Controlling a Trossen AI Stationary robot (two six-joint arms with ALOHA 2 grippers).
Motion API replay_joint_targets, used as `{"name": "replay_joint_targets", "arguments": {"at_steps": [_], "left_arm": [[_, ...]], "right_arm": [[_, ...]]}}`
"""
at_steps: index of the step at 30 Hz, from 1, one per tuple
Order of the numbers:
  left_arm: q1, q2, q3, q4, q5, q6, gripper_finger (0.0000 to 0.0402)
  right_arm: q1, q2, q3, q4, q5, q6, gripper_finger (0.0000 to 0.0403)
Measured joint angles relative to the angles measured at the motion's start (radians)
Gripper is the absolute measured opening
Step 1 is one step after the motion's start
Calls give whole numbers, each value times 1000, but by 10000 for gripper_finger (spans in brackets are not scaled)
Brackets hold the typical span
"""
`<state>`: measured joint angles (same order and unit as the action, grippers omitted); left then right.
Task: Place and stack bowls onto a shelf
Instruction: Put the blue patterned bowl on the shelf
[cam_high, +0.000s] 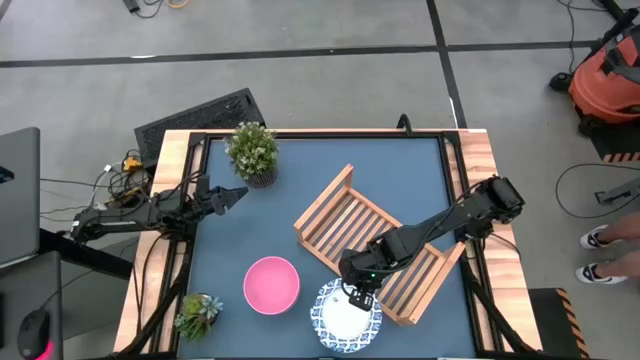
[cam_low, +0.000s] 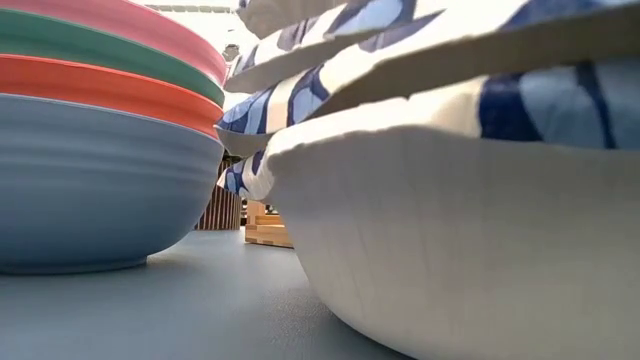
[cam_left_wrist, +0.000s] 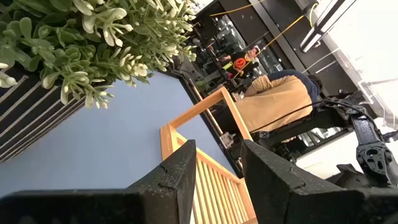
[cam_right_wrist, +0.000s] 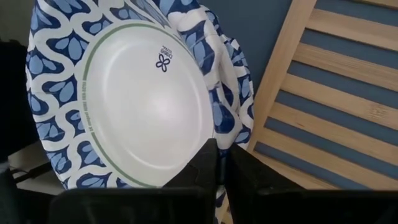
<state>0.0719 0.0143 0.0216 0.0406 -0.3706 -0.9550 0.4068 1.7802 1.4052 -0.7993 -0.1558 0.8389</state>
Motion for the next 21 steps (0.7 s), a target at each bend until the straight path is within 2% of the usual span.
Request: {"name": "replay_joint_targets", "arguments": {"at_steps": [6, 16, 21], "left_arm": [[0, 0, 0, 0, 0, 12, 112], [0, 0, 0, 0, 0, 18, 112], [0, 0, 0, 0, 0, 18, 112]], "right_arm": [[-2, 0, 0, 0, 0, -2, 53], [-11, 0, 0, 0, -1, -1, 112], [-10, 0, 0, -1, 0, -2, 122]]}}
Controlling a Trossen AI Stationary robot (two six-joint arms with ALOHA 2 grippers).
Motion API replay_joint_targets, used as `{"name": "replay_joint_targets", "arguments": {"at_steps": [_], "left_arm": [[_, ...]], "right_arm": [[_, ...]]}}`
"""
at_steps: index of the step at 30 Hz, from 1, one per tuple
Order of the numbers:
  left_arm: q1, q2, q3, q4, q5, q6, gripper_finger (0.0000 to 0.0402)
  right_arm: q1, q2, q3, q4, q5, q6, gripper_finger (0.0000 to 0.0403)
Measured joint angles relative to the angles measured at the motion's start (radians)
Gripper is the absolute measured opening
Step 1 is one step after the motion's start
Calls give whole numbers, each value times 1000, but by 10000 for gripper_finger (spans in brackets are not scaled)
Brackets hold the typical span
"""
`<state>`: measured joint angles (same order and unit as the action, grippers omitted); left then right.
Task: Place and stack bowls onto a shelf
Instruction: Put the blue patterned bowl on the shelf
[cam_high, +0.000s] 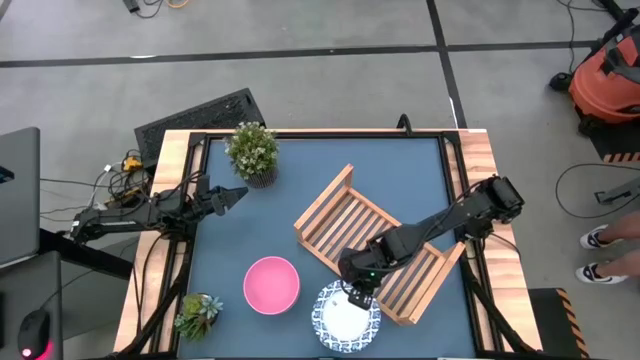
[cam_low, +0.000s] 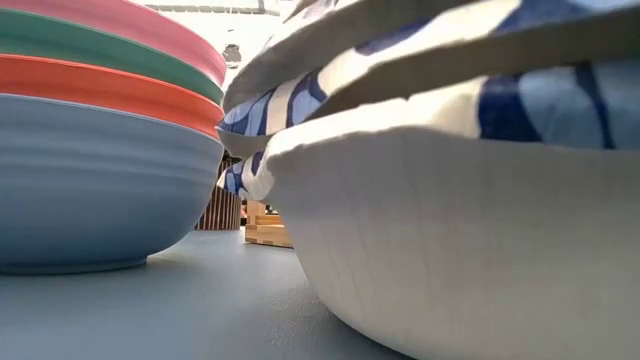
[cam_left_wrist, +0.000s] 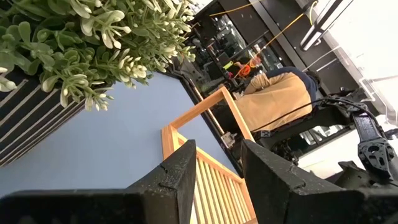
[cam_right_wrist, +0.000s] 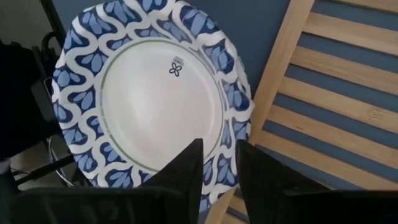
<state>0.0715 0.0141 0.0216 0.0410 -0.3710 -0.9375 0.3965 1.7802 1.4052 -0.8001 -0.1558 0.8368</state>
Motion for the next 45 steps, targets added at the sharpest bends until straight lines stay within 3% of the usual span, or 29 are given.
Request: {"name": "replay_joint_targets", "arguments": {"at_steps": [6, 14, 19, 45], "left_arm": [[0, 0, 0, 0, -1, 17, 112], [0, 0, 0, 0, -4, 17, 112], [0, 0, 0, 0, -4, 18, 112], [0, 0, 0, 0, -5, 35, 112]], "right_arm": [[-9, 0, 0, 46, 24, -111, 131], [-63, 0, 0, 109, 25, -481, 175], [-92, 0, 0, 112, 3, -612, 196], [-89, 10, 0, 316, -2, -978, 196]]}}
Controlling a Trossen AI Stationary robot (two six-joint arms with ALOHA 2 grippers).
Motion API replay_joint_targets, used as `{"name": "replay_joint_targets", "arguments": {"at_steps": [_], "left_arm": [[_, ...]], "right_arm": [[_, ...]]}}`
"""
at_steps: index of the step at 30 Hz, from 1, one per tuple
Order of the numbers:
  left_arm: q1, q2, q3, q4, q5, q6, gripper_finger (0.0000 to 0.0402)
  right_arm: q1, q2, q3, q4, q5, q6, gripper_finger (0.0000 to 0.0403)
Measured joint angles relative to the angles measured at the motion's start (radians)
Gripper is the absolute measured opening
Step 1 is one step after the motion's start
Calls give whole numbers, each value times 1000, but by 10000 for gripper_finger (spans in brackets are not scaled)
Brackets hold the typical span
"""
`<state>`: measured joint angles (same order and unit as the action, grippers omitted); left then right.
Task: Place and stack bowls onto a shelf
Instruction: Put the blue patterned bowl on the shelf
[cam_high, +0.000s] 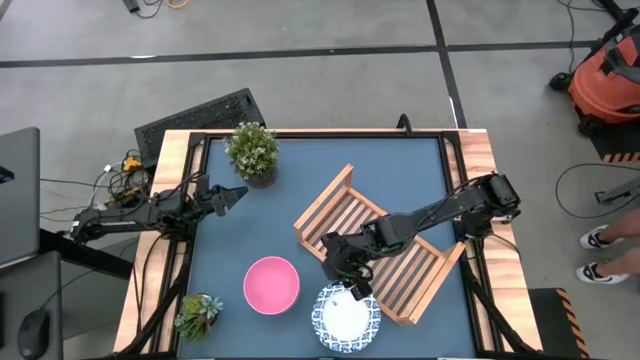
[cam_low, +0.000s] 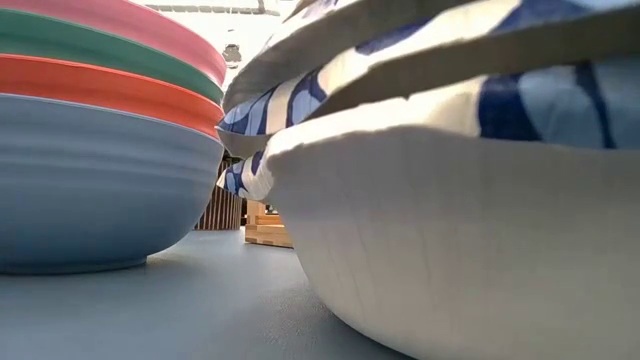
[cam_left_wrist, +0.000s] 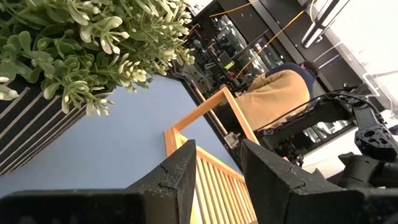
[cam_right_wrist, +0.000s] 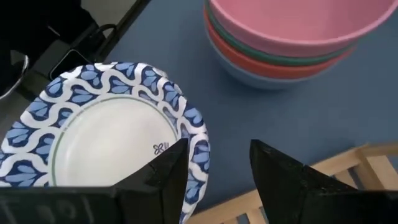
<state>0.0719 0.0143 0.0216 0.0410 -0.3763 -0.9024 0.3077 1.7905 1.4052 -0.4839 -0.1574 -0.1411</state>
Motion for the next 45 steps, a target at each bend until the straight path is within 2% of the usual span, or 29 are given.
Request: {"name": "replay_joint_targets", "arguments": {"at_steps": [5, 11, 15, 25, 35, 45], "left_arm": [[0, 2, 0, 0, 0, 0, 112], [0, 14, 0, -1, 7, -26, 112], [0, 22, 0, -2, 29, -27, 112], [0, 34, 0, -4, 55, -28, 112], [0, 35, 0, -5, 58, -30, 112], [0, 47, 0, -5, 58, -27, 112]], "right_arm": [[9, 75, 41, -52, -1, -25, 196], [34, 217, 270, -234, 35, -122, 196], [18, 244, 344, -305, 26, -156, 196], [40, 242, 351, -309, -26, -257, 196], [22, 277, 343, -221, -49, -271, 196], [29, 312, 340, -222, -59, -279, 196]]}}
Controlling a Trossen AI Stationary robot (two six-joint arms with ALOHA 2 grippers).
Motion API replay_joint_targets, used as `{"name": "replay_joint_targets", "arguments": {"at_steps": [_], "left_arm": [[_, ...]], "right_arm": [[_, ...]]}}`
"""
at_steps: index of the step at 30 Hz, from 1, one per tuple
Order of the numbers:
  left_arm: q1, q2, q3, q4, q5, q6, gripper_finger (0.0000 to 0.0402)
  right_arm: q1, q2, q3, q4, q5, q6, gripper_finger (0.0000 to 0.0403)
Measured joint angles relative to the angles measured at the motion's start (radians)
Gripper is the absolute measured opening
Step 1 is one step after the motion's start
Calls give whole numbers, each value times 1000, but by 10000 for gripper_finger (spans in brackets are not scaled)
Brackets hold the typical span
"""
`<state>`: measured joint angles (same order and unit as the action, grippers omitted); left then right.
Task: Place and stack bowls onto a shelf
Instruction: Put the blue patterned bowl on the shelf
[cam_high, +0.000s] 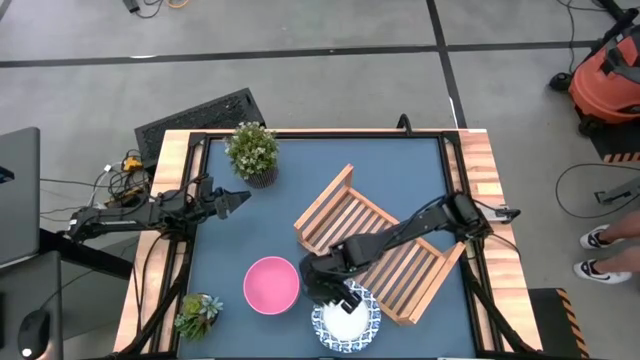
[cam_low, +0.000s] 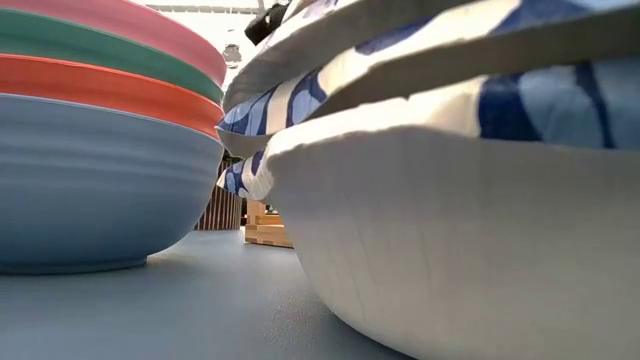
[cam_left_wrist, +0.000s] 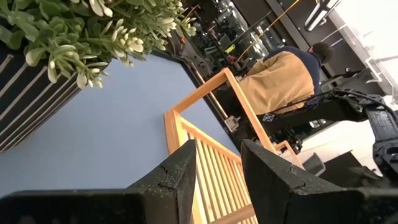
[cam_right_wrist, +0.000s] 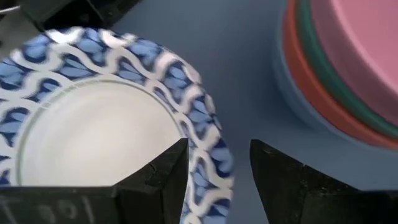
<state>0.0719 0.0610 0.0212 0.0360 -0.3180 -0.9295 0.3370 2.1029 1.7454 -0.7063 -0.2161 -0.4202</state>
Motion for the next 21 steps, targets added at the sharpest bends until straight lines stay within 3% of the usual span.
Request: {"name": "replay_joint_targets", "arguments": {"at_steps": [21], "left_arm": [[0, 5, 0, 0, 0, -7, 112]], "right_arm": [[-11, 29, 1, 15, -73, -26, 196]]}}
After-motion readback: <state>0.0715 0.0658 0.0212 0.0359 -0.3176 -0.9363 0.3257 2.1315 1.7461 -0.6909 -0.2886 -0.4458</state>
